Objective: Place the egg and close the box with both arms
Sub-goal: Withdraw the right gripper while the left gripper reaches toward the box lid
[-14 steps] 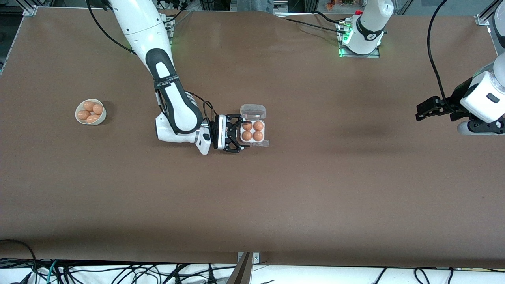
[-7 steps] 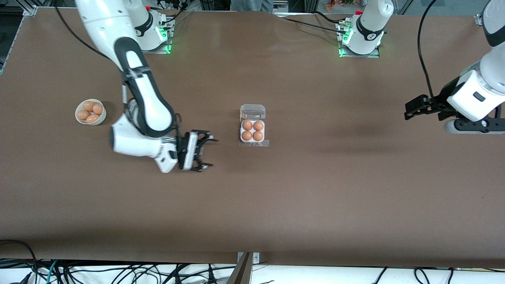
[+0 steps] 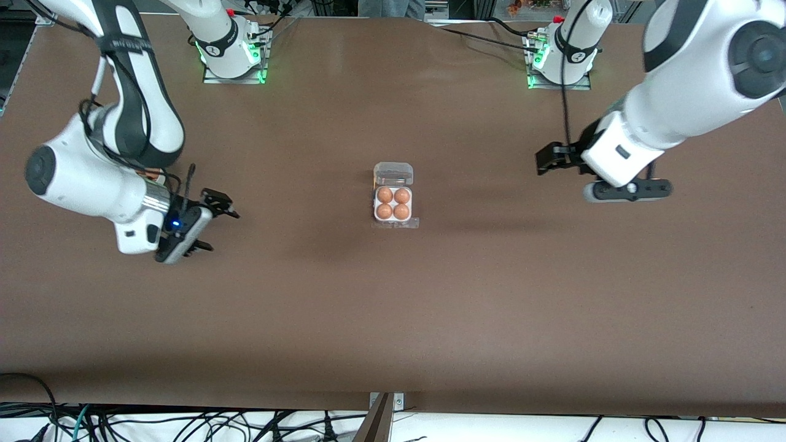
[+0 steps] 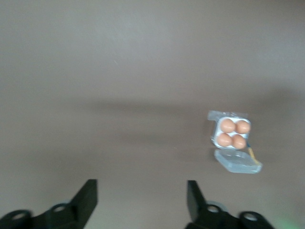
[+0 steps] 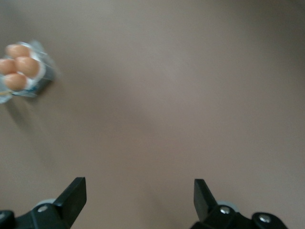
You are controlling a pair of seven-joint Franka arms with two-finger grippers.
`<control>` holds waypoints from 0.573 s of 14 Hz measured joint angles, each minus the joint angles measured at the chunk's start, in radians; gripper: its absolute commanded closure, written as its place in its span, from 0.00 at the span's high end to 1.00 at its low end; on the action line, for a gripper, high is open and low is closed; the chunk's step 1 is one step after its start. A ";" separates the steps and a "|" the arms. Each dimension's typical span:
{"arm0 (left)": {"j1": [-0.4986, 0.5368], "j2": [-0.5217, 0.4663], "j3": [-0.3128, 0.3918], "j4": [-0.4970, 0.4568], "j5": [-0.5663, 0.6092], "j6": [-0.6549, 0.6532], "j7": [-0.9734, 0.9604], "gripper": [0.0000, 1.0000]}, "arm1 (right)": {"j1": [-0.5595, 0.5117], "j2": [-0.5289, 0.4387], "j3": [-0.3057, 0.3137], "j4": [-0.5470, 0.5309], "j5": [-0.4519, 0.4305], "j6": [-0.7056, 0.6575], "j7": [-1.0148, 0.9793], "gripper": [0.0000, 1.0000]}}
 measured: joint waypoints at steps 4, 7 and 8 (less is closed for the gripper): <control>-0.136 0.085 -0.007 0.000 -0.009 -0.001 -0.225 0.37 | -0.017 -0.153 0.001 -0.024 -0.210 -0.149 0.535 1.00; -0.237 0.166 -0.008 0.000 -0.083 0.000 -0.289 0.26 | -0.019 -0.255 0.013 -0.023 -0.313 -0.238 0.851 1.00; -0.258 0.194 -0.007 0.000 -0.108 0.000 -0.309 0.22 | -0.021 -0.280 0.015 -0.017 -0.342 -0.270 0.882 1.00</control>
